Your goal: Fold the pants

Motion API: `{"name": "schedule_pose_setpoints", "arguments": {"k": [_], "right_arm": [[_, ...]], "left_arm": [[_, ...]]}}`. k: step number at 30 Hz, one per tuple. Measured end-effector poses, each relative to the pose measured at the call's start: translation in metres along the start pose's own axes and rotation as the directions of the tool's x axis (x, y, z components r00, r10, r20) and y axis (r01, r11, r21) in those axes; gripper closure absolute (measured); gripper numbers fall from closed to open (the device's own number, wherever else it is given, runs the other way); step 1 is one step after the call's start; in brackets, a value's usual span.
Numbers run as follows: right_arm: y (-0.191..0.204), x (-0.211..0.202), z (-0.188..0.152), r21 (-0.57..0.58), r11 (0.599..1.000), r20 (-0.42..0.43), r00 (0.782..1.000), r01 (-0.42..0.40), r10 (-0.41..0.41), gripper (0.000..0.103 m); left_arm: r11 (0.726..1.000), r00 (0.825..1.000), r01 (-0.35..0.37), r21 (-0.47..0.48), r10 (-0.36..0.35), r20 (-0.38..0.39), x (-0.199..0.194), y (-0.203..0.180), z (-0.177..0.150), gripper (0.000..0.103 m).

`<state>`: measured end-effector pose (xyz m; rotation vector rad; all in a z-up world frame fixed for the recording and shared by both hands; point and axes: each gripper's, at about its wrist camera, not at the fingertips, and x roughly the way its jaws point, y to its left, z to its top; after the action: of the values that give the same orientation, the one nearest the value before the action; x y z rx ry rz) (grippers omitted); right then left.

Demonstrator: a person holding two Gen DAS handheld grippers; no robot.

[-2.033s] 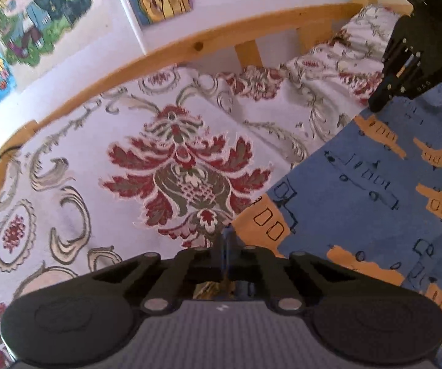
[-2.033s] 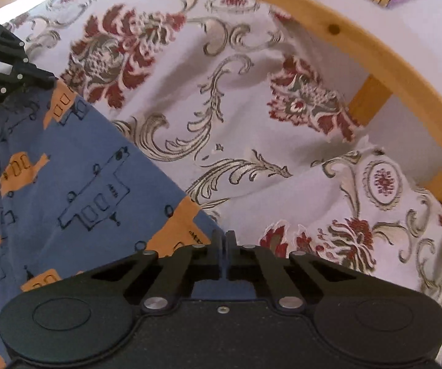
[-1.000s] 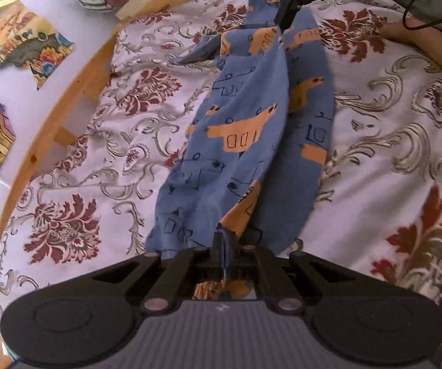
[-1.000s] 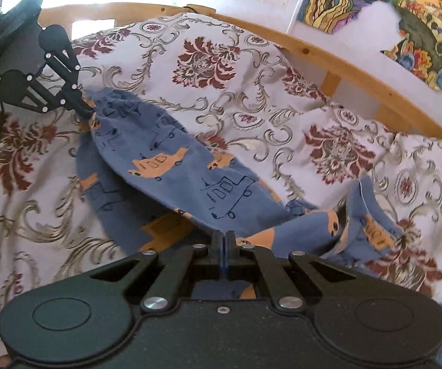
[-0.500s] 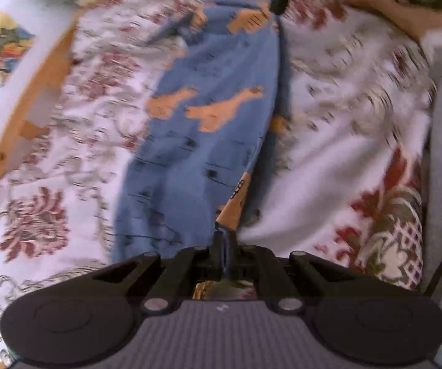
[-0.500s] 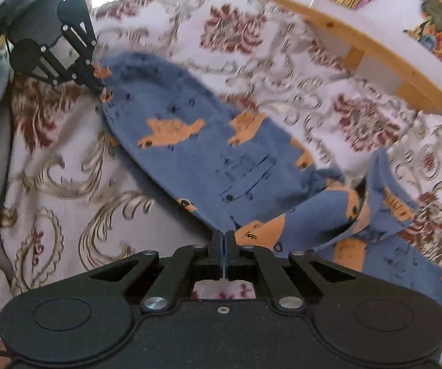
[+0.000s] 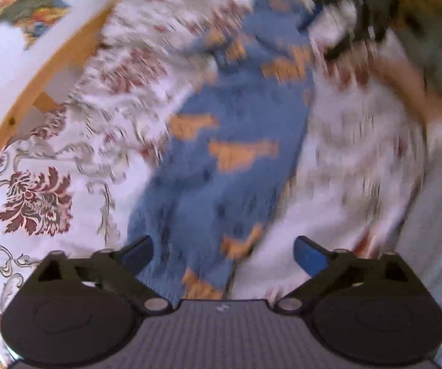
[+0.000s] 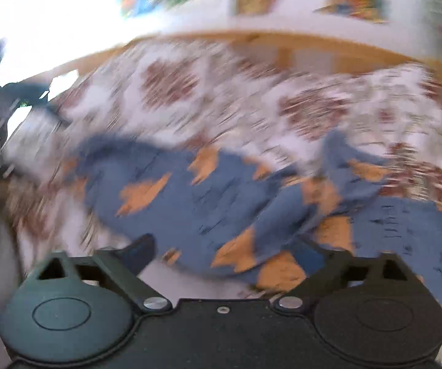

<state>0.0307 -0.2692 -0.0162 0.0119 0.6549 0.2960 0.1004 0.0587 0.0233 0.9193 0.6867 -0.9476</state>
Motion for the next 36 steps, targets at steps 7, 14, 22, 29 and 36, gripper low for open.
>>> {"name": "schedule_pose_setpoints", "arguments": {"k": [7, 14, 22, 29, 36], "right_arm": [[-0.063, -0.004, -0.011, 0.309, 0.929, -0.022, 0.979, 0.201, -0.204, 0.001], [-0.112, -0.012, -0.032, 0.561, 0.800, -0.052, 0.973, 0.213, -0.223, 0.001], [-0.133, 0.019, 0.004, 0.397, 0.898, -0.093, 0.981, 0.192, -0.169, 0.001], [-0.142, 0.100, 0.106, 0.213, 0.976, -0.139, 0.990, 0.050, -0.021, 0.002], [-0.124, 0.182, 0.146, 0.134, 0.986, -0.257, 0.964, 0.100, -0.063, 0.027]], "left_arm": [[0.914, 0.979, 0.050, -0.403, 0.035, 0.200, 0.033, -0.007, 0.080, 0.000], [0.879, 0.947, 0.120, -0.462, 0.039, 0.319, 0.092, -0.051, 0.139, 0.000], [0.842, 0.943, 0.189, -0.505, -0.012, 0.332, 0.133, -0.068, 0.134, 0.000], [0.813, 0.960, 0.243, -0.530, -0.121, 0.254, 0.165, -0.069, 0.123, 0.000], [0.867, 0.972, 0.184, -0.463, -0.089, 0.219, 0.173, -0.085, 0.121, 0.000]]}}
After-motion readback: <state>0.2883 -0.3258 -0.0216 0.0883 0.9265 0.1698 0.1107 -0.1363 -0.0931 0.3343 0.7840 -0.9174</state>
